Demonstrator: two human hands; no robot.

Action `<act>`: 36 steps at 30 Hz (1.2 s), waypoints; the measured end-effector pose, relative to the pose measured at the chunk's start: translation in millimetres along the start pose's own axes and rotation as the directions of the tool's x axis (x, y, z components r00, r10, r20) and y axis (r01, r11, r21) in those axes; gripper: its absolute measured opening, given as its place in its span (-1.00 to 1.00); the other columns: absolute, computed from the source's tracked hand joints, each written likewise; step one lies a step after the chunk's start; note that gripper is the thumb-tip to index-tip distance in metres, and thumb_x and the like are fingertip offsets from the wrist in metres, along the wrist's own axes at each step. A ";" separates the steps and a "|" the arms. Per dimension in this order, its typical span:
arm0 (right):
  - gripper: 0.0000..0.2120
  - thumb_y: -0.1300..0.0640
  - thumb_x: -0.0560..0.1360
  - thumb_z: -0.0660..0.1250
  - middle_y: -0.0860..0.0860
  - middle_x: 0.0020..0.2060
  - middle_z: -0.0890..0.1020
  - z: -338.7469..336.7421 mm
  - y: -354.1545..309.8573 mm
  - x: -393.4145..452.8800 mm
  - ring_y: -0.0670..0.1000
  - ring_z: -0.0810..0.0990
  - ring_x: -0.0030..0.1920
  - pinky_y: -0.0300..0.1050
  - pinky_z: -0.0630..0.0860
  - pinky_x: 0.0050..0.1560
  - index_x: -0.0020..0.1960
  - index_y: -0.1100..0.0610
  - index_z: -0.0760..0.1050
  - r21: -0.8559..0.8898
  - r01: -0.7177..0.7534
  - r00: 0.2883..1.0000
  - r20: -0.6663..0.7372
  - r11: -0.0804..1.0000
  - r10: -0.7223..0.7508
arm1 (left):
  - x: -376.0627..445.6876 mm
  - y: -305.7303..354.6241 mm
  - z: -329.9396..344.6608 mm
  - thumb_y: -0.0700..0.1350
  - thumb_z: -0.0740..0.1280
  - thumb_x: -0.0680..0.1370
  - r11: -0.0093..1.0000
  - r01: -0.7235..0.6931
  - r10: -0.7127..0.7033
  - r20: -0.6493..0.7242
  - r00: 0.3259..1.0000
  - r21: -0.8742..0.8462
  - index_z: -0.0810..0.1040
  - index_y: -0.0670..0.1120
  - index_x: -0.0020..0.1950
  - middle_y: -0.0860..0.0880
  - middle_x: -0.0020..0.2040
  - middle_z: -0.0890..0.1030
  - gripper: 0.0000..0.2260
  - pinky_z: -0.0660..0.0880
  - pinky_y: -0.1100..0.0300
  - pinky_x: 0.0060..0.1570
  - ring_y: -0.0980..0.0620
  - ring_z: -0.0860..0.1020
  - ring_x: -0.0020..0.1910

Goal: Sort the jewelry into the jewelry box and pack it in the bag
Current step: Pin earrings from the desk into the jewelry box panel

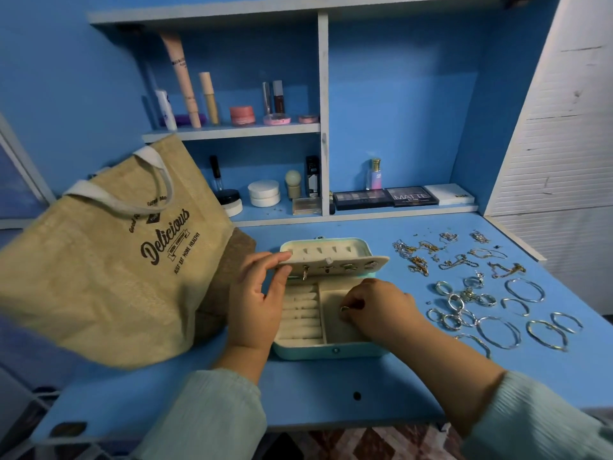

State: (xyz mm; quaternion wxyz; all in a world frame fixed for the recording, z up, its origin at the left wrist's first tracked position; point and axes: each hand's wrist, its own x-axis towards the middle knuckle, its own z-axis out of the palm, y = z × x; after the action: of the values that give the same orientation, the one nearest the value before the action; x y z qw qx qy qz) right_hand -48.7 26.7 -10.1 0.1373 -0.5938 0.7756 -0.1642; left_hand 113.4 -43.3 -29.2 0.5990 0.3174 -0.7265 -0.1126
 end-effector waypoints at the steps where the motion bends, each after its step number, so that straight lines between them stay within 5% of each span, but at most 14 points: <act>1: -0.88 -0.01 0.48 0.31 -0.11 0.06 0.53 -0.2 0.0 0.4 -0.01 0.46 0.13 -0.08 0.30 0.16 -0.01 -0.09 0.58 0.013 -0.007 1.000 0.000 1.000 0.007 | -0.6 -0.9 0.0 -0.08 0.24 0.51 1.000 0.000 0.000 0.002 1.000 -0.002 0.53 -0.03 0.07 0.04 -0.02 0.49 -0.82 0.30 0.56 0.06 0.44 0.40 0.06; 10: -0.87 0.12 0.46 0.33 -0.13 -0.08 0.61 -7.6 0.4 -4.6 -0.02 0.54 0.07 -0.02 0.42 0.20 -0.07 -0.07 0.61 0.166 -0.044 0.999 -0.008 0.985 0.046 | -2.3 -4.7 -2.1 -0.10 0.18 0.54 1.000 -0.005 0.006 0.028 1.000 -0.023 0.50 -0.02 0.16 0.04 0.00 0.51 -0.77 0.31 0.57 0.05 0.45 0.41 0.06; 17: -0.83 0.18 0.49 0.33 -0.07 -0.15 0.55 -22.5 5.6 -15.4 -0.10 0.49 -0.16 -0.33 0.39 -0.28 0.04 0.03 0.62 0.367 -0.055 0.989 -0.108 0.929 0.101 | -3.8 -2.3 -2.3 -0.22 0.27 0.53 0.998 0.037 -0.036 0.025 0.999 -0.045 0.51 -0.03 0.10 0.25 0.01 0.46 -0.82 0.32 0.59 0.03 0.52 0.39 0.05; 20: -0.81 0.22 0.51 0.28 -0.04 -0.06 0.55 -28.5 7.7 -20.7 -0.11 0.46 -0.10 -0.29 0.33 -0.18 0.05 0.06 0.62 0.385 -0.026 0.984 -0.153 0.923 0.091 | -4.9 -2.7 -3.0 -0.27 0.30 0.53 0.996 0.071 -0.070 0.039 0.997 -0.044 0.53 -0.07 0.07 0.22 -0.02 0.48 -0.83 0.32 0.61 -0.01 0.54 0.39 0.02; 24: -0.79 0.27 0.52 0.23 -0.04 -0.13 0.53 -39.9 9.0 -30.9 -0.05 0.48 -0.13 -0.27 0.32 -0.28 0.03 0.08 0.59 0.414 0.012 0.973 -0.215 0.910 0.085 | -5.6 -1.6 -3.2 -0.25 0.30 0.54 0.990 0.133 -0.131 0.056 0.990 -0.045 0.55 -0.12 0.06 0.14 -0.04 0.52 -0.87 0.33 0.61 -0.06 0.39 0.47 -0.05; 27: -0.82 0.28 0.51 0.24 -0.01 -0.20 0.57 -47.5 9.6 -37.8 -0.08 0.48 -0.25 -0.46 0.34 -0.41 0.00 0.07 0.55 0.487 0.031 0.963 -0.250 0.873 0.105 | -5.8 1.1 -3.1 -0.22 0.29 0.54 0.982 0.183 -0.179 0.071 0.981 -0.053 0.54 -0.09 0.04 0.17 -0.07 0.51 -0.89 0.33 0.61 -0.10 0.34 0.46 -0.07; 36: -0.87 0.22 0.52 0.27 -0.14 -0.28 0.54 -69.5 3.0 -53.1 -0.20 0.42 -0.46 -0.44 0.28 -0.50 -0.06 0.02 0.52 0.528 0.106 0.945 -0.317 0.843 0.079 | -7.0 -0.7 -3.7 -0.17 0.26 0.56 0.967 0.254 -0.247 0.118 0.962 -0.039 0.48 0.01 0.03 0.08 0.00 0.54 -0.90 0.33 0.45 -0.08 0.08 0.49 -0.01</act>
State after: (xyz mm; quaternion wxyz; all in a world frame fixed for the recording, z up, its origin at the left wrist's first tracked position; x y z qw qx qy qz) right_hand -66.0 85.1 52.7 0.1671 -0.5014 0.7057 -0.4719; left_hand 117.7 -38.8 -34.2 0.5465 0.3835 -0.7097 -0.2247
